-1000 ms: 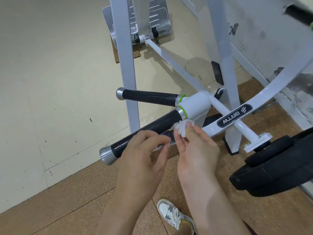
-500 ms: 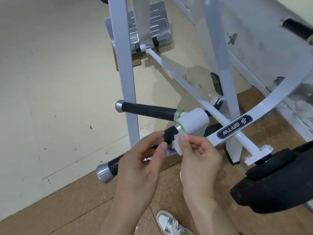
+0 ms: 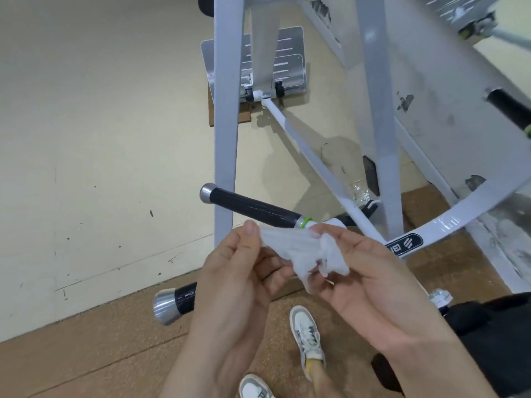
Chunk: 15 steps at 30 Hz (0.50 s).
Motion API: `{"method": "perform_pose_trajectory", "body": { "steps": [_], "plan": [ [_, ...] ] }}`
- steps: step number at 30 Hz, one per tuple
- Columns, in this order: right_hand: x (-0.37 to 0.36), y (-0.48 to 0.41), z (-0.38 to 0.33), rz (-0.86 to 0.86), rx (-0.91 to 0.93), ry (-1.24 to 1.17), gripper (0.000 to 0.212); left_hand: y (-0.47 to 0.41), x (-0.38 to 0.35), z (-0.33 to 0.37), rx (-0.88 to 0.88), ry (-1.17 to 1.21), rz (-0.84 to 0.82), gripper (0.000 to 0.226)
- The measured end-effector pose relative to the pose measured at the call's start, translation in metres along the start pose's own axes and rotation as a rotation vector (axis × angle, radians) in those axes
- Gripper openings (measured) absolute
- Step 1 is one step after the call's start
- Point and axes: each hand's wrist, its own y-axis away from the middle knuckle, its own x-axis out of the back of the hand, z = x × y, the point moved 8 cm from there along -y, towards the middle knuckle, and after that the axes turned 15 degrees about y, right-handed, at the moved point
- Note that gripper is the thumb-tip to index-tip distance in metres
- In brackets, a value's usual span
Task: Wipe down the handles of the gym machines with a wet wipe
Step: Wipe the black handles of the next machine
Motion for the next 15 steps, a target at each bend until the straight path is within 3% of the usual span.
{"method": "perform_pose_trajectory", "body": {
  "steps": [2, 4, 5, 9, 15],
  "plan": [
    [-0.001, -0.002, -0.011, -0.079, 0.034, 0.151, 0.014, -0.002, -0.001, 0.006, -0.006, 0.083, 0.049, 0.026],
    [-0.002, -0.001, -0.022, -0.163, 0.067, 0.335, 0.031, -0.005, -0.002, 0.013, -0.034, 0.197, 0.071, 0.018],
    [-0.001, -0.001, -0.026, -0.181, 0.078, 0.448, 0.029, -0.007, -0.002, 0.016, -0.040, 0.239, 0.078, 0.018],
    [-0.001, -0.003, -0.044, -0.227, 0.130, 0.925, 0.027, -0.015, -0.005, 0.029, -0.032, 0.230, -0.025, 0.020],
    [-0.012, -0.022, -0.056, -0.267, 0.199, 0.847, 0.009, -0.018, -0.023, 0.048, -0.010, 0.063, -0.103, 0.028]
  ]
}}
